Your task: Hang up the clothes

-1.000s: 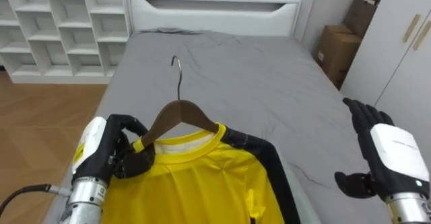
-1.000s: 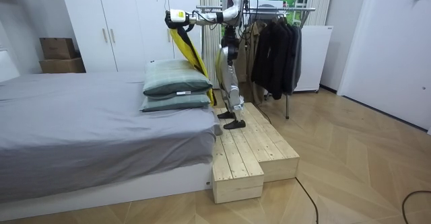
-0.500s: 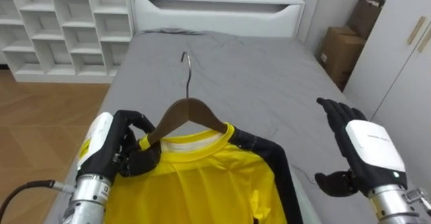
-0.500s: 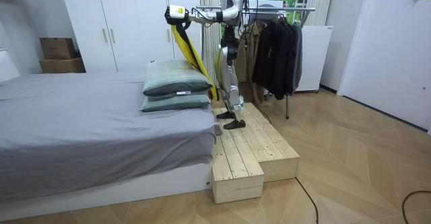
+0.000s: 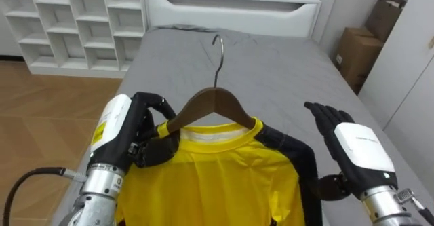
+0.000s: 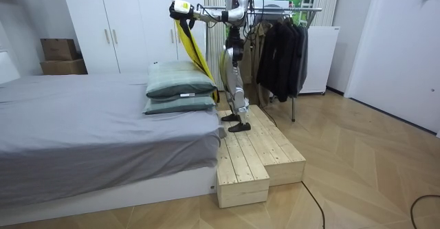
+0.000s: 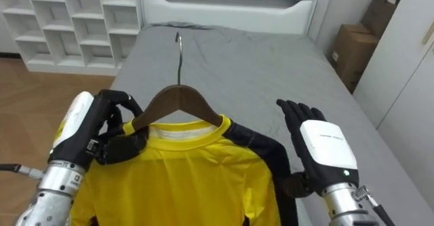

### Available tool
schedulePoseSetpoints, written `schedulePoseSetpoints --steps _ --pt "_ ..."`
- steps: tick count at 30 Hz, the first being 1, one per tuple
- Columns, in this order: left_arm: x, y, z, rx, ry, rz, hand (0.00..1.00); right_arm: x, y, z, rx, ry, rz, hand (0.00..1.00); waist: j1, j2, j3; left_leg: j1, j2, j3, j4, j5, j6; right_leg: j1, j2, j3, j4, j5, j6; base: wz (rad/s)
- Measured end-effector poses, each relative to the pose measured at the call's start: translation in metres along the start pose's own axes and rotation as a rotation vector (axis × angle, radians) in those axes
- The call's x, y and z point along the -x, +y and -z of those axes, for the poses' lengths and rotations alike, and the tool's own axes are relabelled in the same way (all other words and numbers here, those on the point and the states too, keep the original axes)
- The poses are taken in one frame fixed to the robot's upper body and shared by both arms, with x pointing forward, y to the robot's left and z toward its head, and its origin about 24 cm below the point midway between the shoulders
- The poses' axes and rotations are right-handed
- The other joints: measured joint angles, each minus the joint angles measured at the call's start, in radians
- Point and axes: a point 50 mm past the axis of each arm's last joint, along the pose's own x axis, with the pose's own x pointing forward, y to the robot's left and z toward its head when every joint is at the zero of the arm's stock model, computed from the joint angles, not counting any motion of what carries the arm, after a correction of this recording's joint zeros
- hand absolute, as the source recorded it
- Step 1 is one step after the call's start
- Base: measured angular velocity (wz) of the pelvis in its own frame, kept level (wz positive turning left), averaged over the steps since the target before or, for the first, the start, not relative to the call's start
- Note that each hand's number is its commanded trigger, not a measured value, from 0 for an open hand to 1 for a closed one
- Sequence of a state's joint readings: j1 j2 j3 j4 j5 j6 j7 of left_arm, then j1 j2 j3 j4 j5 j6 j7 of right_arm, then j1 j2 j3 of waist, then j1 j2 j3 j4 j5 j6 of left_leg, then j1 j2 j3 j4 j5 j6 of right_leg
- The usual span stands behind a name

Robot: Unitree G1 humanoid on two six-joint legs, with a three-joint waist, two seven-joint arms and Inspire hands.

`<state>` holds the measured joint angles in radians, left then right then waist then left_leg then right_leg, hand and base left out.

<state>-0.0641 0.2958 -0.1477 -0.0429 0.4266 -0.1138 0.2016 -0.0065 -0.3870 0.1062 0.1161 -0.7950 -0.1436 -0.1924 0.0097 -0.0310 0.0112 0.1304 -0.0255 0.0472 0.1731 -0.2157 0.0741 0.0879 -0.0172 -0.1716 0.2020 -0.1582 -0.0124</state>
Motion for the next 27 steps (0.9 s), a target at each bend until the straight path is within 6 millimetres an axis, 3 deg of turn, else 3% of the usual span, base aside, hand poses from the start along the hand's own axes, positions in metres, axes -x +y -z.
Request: schedulePoseSetpoints --steps 4,15,19,27 --pt "0.0 -0.001 -0.002 0.002 -0.012 0.017 1.0 -0.003 0.002 -0.008 -0.004 -0.041 -0.009 0.0 0.0 0.014 -0.0003 0.0 -0.001 -0.001 0.004 0.0 0.0 0.002 -0.002 -0.002 0.0 0.0 0.0 0.0" --pt "0.0 -0.003 -0.006 0.01 -0.035 0.027 1.0 -0.001 0.014 -0.011 -0.02 -0.055 -0.038 0.0 0.002 0.012 0.0007 0.002 -0.001 0.0 0.004 0.0 0.0 0.006 -0.001 -0.001 -0.001 0.0 0.0 0.0" --pt "-0.001 -0.003 -0.007 0.011 -0.042 0.026 1.0 -0.009 0.01 -0.016 -0.016 -0.076 -0.019 0.0 0.005 0.006 0.0047 -0.003 0.0 0.0 0.002 0.0 0.0 -0.001 0.0 -0.002 0.0 0.0 0.0 0.0" --pt "-0.001 -0.004 -0.009 0.013 -0.048 0.029 1.0 -0.015 0.013 -0.023 -0.025 -0.097 -0.014 0.0 0.024 0.003 0.0041 0.0 0.0 0.003 -0.003 0.0 0.0 0.0 0.0 -0.002 0.0 0.0 0.0 0.0"
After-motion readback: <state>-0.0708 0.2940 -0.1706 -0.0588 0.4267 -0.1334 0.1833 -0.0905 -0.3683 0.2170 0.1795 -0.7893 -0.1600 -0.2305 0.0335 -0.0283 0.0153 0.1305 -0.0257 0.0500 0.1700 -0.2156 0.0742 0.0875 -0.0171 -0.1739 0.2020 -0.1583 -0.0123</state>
